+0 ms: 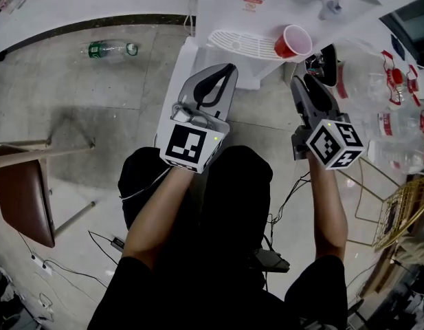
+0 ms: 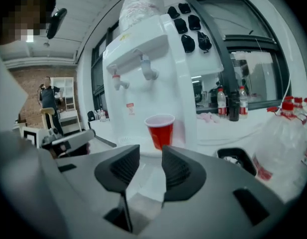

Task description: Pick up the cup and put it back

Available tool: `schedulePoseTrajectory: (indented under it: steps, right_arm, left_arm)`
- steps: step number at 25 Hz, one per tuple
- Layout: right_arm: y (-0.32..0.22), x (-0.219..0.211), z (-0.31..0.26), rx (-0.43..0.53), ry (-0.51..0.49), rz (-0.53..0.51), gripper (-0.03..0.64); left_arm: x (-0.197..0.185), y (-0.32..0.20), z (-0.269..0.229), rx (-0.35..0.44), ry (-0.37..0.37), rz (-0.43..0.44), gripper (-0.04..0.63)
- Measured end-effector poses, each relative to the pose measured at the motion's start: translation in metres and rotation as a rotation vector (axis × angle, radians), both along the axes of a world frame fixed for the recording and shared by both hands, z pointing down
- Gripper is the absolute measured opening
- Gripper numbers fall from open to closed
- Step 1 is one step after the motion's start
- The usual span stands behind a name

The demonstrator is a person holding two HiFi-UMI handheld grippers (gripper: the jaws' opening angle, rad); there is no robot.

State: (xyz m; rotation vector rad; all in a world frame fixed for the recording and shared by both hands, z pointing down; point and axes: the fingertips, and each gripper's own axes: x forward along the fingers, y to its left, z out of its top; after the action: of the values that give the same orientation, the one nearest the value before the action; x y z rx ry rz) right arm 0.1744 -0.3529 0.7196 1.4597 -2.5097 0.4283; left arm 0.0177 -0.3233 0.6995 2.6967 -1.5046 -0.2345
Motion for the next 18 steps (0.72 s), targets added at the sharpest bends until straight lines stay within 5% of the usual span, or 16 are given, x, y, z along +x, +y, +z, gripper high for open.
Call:
schedulePoseTrajectory:
  steps: [6, 18]
  right_arm:
    - [0.017, 0.014, 0.077, -0.129, 0.026, 0.099, 0.02]
    - [0.059, 0.016, 0.07, -0.385, 0.008, 0.143, -0.005]
  left_arm:
    - [0.005, 0.002, 0.007, -0.031, -0.03, 0.024, 0.012]
    - [0.024, 0.027, -0.04, -0.209, -0.07, 0.024, 0.012]
